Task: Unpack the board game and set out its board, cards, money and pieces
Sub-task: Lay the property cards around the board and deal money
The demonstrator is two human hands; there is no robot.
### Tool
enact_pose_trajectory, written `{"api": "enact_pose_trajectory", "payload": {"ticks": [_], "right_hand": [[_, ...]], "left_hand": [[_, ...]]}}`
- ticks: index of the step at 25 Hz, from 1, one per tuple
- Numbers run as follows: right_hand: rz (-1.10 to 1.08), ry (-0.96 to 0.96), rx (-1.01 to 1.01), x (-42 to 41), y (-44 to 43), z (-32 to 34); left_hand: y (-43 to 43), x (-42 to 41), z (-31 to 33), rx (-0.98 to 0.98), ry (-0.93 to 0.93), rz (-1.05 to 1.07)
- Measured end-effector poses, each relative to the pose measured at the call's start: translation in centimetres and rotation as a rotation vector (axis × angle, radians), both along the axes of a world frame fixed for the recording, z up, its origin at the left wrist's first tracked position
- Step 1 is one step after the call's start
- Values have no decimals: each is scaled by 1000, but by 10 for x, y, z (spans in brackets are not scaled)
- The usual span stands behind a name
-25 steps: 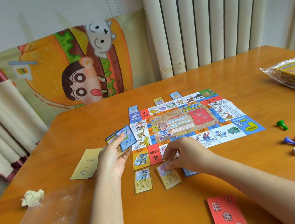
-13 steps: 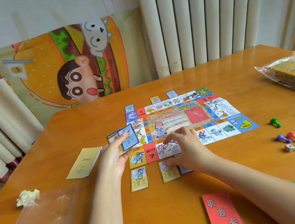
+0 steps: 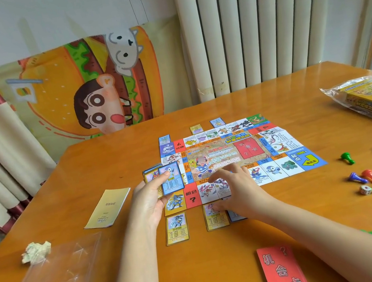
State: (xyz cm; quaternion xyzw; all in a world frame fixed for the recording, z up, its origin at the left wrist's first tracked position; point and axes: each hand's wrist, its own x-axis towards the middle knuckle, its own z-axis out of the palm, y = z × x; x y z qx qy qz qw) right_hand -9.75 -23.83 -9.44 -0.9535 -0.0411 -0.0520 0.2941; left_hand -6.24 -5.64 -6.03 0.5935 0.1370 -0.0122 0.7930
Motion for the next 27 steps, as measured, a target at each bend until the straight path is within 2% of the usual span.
{"api": "enact_pose_trajectory", "payload": {"ticks": [4, 9, 11, 15, 20, 24, 27], "right_hand": [[19, 13, 25, -1, -1, 0], [3, -48, 229, -2, -8, 10], [-24, -21, 216, -1, -21, 16], [-24, 175, 116, -2, -46, 22], [-98, 144, 240, 0, -54, 29], [-52, 336, 79, -2, -57, 26], [-44, 375, 60, -3, -58, 26]], "left_hand": [[0, 1, -2, 28, -8, -37], [-1, 4, -5, 58, 18, -103], [-3, 5, -6, 61, 23, -118], [-6, 5, -7, 58, 44, -173], [-13, 0, -9, 111, 39, -257], [-19, -3, -10, 161, 24, -309], [-21, -3, -10, 167, 25, -309]]}}
